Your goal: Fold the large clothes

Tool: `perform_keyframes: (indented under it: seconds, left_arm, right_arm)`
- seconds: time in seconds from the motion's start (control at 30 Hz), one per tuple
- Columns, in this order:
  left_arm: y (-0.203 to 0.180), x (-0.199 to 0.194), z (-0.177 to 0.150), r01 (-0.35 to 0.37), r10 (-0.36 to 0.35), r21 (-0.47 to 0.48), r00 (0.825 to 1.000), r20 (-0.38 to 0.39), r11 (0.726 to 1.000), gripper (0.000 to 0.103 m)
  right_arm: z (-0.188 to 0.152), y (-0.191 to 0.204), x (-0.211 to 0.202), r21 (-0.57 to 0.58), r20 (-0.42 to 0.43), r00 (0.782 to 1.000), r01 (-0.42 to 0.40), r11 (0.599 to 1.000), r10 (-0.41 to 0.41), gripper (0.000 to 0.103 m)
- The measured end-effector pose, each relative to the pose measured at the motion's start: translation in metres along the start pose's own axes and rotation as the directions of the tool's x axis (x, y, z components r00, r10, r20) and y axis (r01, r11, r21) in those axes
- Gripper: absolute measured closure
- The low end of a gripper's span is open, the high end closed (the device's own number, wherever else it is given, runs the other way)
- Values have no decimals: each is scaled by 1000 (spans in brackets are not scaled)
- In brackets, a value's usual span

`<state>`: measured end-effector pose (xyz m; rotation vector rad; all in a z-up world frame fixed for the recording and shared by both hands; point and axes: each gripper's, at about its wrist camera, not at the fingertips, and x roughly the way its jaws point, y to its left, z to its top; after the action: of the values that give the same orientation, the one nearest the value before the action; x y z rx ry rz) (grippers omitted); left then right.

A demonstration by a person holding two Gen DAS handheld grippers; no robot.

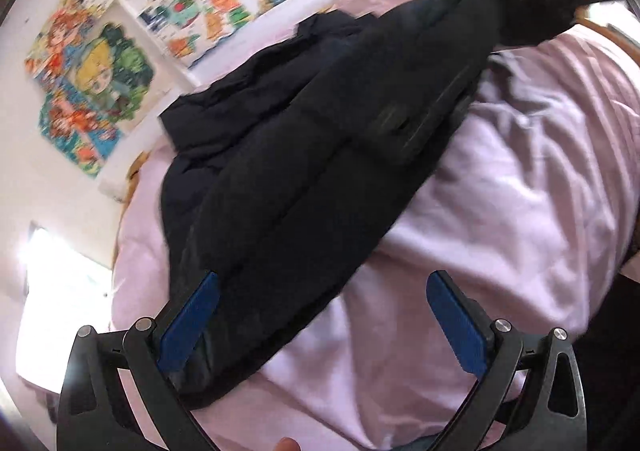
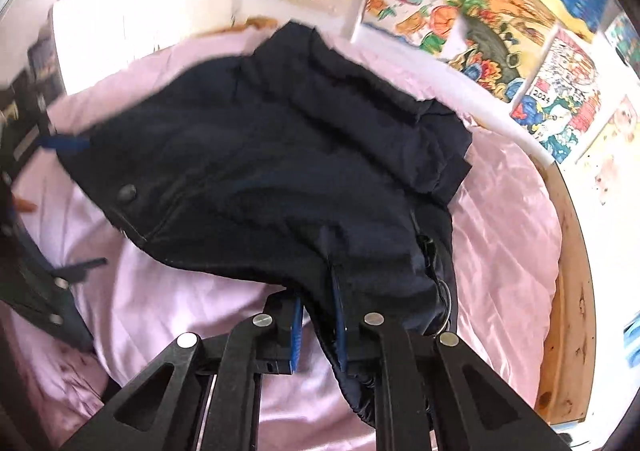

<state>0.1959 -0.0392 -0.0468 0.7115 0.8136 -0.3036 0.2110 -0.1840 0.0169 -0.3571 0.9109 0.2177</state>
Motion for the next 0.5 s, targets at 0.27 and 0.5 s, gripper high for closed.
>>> perform_keyframes:
  seconds: [0.27, 0.5]
  left_arm:
    - [43, 14, 0, -210, 202, -121, 976, -77, 970, 33]
    - [63, -5, 0, -211, 208, -231, 977, -39, 950, 77]
  right_arm:
    - [7, -5, -11, 38, 47, 999, 0, 999, -2, 90]
    - [-3, -2, -10, 23, 54, 999, 6, 1000, -7, 91]
